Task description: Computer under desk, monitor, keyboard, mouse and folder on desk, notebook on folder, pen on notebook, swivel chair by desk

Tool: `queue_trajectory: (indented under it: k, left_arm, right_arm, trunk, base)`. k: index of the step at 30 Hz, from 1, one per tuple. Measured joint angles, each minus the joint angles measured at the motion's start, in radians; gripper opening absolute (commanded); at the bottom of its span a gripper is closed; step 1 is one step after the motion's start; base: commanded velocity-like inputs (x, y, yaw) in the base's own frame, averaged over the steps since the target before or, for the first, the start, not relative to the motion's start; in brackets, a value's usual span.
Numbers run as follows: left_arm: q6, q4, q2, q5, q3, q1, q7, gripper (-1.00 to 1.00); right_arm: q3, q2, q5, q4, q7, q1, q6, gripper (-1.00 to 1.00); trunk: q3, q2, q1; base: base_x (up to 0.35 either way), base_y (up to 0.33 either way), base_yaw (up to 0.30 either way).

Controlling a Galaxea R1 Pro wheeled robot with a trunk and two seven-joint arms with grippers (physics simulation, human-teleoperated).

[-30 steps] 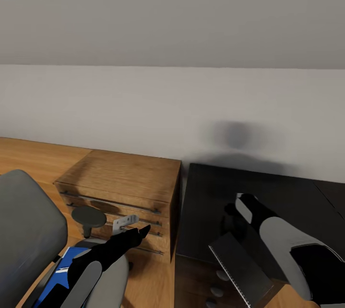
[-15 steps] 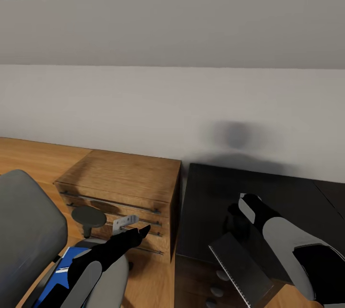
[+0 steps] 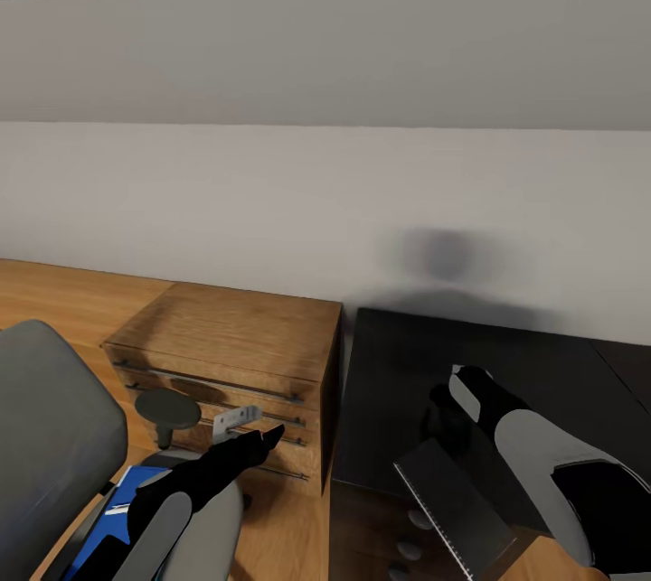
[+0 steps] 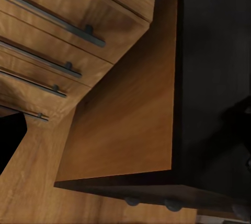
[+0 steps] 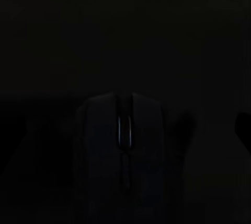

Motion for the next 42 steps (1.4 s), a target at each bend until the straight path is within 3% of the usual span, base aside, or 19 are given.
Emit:
queue_trajectory:
  k: [42]
  left_arm:
    - [0.0,0.0,0.001,0.006,0.001,0.0,0.0,1.0]
  right_arm:
    - [0.004,0.009,0.012,0.052,-0.002,-0.001,-0.009,1.0]
  trunk:
    - [0.0,0.0,0.0]
  base:
    - [0.0,0.0,0.0]
